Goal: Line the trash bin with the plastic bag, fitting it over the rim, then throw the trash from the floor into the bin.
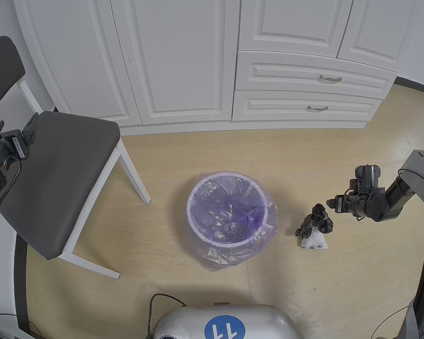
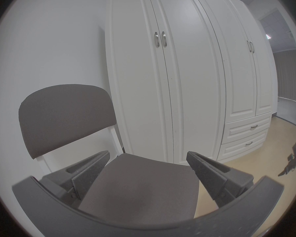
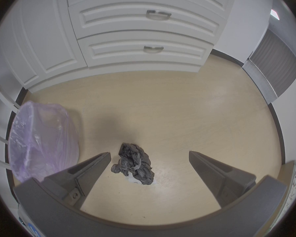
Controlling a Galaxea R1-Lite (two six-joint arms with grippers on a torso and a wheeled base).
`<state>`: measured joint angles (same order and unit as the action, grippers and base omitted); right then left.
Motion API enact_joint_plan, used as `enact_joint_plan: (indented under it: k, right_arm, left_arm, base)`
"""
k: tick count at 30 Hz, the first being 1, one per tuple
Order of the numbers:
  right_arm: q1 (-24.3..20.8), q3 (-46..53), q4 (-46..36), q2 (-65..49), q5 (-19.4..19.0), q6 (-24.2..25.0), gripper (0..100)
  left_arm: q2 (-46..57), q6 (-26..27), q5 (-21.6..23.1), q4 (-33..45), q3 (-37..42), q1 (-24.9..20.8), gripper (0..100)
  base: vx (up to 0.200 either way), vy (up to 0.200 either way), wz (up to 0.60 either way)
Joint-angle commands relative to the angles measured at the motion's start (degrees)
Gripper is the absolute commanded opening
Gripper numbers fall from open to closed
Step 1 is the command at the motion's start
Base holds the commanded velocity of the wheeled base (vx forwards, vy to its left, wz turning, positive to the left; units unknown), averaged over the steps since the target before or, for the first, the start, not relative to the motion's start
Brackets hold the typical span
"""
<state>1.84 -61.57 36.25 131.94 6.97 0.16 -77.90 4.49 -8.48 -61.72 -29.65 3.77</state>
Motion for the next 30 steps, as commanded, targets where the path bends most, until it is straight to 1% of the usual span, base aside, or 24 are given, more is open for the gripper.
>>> enact_joint_plan:
  k: [1, 4, 8, 11, 12, 13, 15, 17, 22, 30]
  right_arm:
    - [0.44, -1.71, -0.04, 4.64, -0.56, 0.02, 100]
    - [0.88, -3.11, -0.57, 6.14, -0.82, 0.19, 100]
    - [0.88, -7.42, -5.14, 10.0, -1.79, 1.86, 100]
    - [0.18, -12.69, -12.0, 13.26, -5.04, 7.05, 100]
    - [0.18, -13.22, -12.79, 13.52, -5.3, 7.66, 100]
    - [0.09, -16.47, -17.45, 14.49, -6.27, 10.48, 100]
    - [0.27, -19.2, -21.4, 14.93, -6.8, 12.32, 100]
    - [0.71, -20.6, -23.33, 15.19, -7.06, 12.94, 100]
    - [0.88, -20.69, -23.42, 15.19, -7.06, 12.94, 100]
    - [0.8, -21.22, -23.07, 16.6, -6.97, 12.32, 100]
  left_arm:
    - [-0.24, 0.08, -0.04, 0.02, 0.38, 0.1, 100]
    - [-0.41, 0.08, -0.04, 0.02, 0.56, -0.08, 100]
    - [-0.76, 0.17, 0.05, 0.02, 0.47, -0.34, 100]
    - [-1.47, 0.17, 0.05, -0.07, 0.47, -0.34, 100]
    - [-1.56, 0.17, 0.05, -0.07, 0.47, -0.34, 100]
    - [-1.73, 0.17, 0.05, -0.07, 0.47, -0.34, 100]
    - [-1.91, 0.17, 0.05, -0.07, 0.47, -0.34, 100]
    - [-2.26, 0.17, 0.05, -0.07, 0.56, -0.43, 100]
    - [-2.96, 0.17, 0.05, -0.07, 0.64, -1.31, 100]
    - [-3.4, 0.17, 0.05, -0.07, 0.29, -1.31, 100]
  base:
    - [0.0, 0.0, 0.0]
    - [0.0, 0.0, 0.0]
    - [0.0, 0.0, 0.0]
    - [0.0, 0.0, 0.0]
    - [0.0, 0.0, 0.0]
    - [0.0, 0.0, 0.0]
    - [0.0, 0.0, 0.0]
    - [0.0, 0.0, 0.0]
    - [0.0, 0.0, 0.0]
    - [0.0, 0.0, 0.0]
